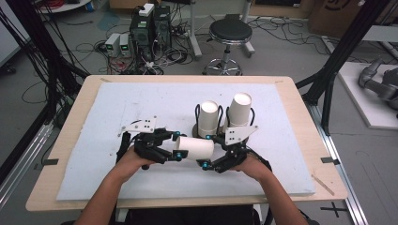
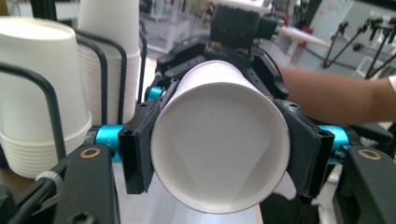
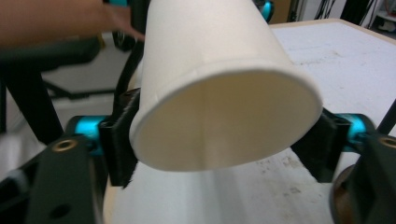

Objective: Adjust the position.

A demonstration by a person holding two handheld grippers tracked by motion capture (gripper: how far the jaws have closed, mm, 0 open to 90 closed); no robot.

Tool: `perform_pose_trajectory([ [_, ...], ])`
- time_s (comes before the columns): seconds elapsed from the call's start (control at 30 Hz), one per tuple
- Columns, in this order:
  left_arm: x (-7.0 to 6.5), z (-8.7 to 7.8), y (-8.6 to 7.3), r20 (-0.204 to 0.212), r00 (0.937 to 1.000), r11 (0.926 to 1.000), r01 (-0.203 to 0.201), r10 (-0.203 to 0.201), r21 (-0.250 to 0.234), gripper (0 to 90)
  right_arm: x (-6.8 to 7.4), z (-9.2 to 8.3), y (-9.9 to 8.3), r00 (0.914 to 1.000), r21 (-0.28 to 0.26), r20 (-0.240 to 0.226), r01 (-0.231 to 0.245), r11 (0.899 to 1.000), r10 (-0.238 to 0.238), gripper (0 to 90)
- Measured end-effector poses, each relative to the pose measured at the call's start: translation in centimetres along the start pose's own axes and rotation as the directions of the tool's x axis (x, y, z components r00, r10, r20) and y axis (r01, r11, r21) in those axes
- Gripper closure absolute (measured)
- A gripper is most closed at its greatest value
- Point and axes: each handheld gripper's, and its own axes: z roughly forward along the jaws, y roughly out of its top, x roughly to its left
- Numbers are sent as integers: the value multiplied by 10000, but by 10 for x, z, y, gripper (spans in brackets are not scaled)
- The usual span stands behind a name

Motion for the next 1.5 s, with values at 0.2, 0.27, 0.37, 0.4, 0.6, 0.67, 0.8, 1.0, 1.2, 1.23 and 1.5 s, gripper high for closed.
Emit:
perform_pose_trajectory([
  [0.2,0,1,-3,5,10000,9999,65,-65,129,358,-1,-1,1,9995,-127,6,324,9994,-324,289],
  [0.27,0,2,-4,-20,9995,9992,310,-309,267,355,-1,-3,1,9990,-67,-79,434,9990,-435,316],
  [0.37,-1,2,-4,-294,9989,9981,381,-366,491,331,-1,-3,1,9982,86,-37,598,9982,-597,335],
  [0.4,-1,2,-4,-408,9983,9982,431,-414,419,302,-1,-4,1,9981,185,-3,614,9979,-614,341],
  [0.6,-1,0,-2,-546,9981,9970,328,-290,699,258,0,-3,0,9971,486,-43,760,9959,-759,353],
  [0.67,-1,2,-4,-313,9992,9955,279,-252,901,294,1,-2,0,9969,541,-98,785,9954,-781,358],
  [0.8,-1,2,-6,-103,9998,9975,200,-194,683,347,0,-1,-1,9979,586,-245,615,9964,-602,347],
  [1.0,-2,1,-5,20,9999,9999,113,-113,54,350,-1,-3,1,9975,-176,-489,-518,9985,509,237],
  [1.2,-2,4,-6,-96,9999,9995,117,-114,303,354,-4,-11,3,9983,-660,-446,-404,9970,375,302],
  [1.23,-2,4,-6,-177,9998,9991,129,-122,415,352,-4,-11,3,9985,-591,-427,-381,9975,356,315],
  [1.5,-7,8,-3,-961,9942,9908,-364,492,1306,273,-4,-9,2,9996,-161,-286,-92,9998,87,354],
])
